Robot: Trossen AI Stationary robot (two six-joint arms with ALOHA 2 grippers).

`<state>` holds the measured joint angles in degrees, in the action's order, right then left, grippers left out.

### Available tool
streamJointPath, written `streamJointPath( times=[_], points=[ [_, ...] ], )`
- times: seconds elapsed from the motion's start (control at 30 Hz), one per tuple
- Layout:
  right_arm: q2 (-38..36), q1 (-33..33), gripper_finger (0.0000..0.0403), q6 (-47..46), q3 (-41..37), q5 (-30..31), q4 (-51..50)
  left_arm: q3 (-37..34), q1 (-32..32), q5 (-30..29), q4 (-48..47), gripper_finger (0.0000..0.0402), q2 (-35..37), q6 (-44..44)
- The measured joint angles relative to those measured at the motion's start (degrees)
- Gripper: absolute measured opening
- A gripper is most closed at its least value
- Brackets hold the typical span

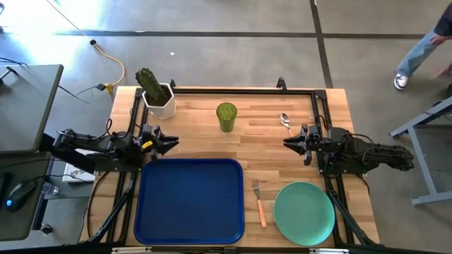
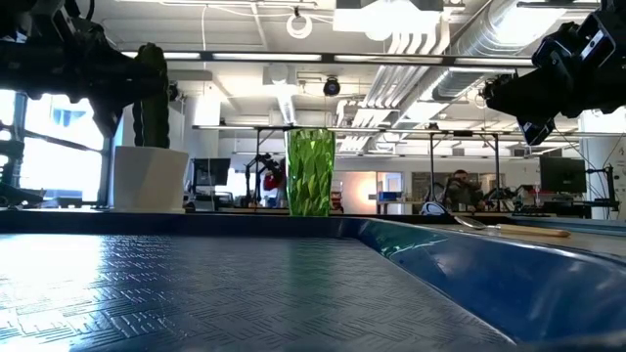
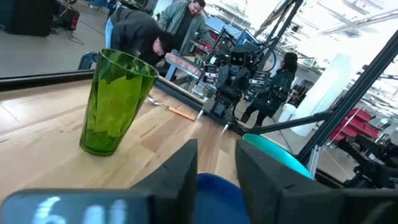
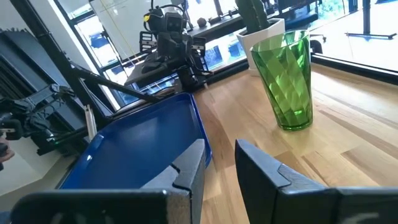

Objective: Pick and place plate/cup/fork/spoon on tray
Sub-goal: Put the green cup on the blue tray

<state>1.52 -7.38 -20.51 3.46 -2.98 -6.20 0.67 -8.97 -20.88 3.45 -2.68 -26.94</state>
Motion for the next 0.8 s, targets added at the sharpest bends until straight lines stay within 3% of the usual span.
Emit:
streamJointPath(
  times=[0.2,0.4,0.6,0.8],
  points=[
    [0.01,0.01,0.008,-0.01,0.01,0.0,0.02,0.01,0.0,-5.68,4.93,0.0153,-0.02,-4.63],
    [0.02,0.0,0.008,-0.01,0.0,0.0,0.04,0.67,0.0,-6.26,12.99,0.0151,-0.04,-2.03],
    [0.01,0.02,0.008,-0.01,0.0,0.0,0.04,6.3,0.0,-6.61,13.57,0.0148,-1.78,2.75],
    [0.0,0.0,0.008,-0.01,0.0,0.0,0.04,14.98,0.0,-8.66,13.0,0.0147,-10.3,7.89]
  ],
)
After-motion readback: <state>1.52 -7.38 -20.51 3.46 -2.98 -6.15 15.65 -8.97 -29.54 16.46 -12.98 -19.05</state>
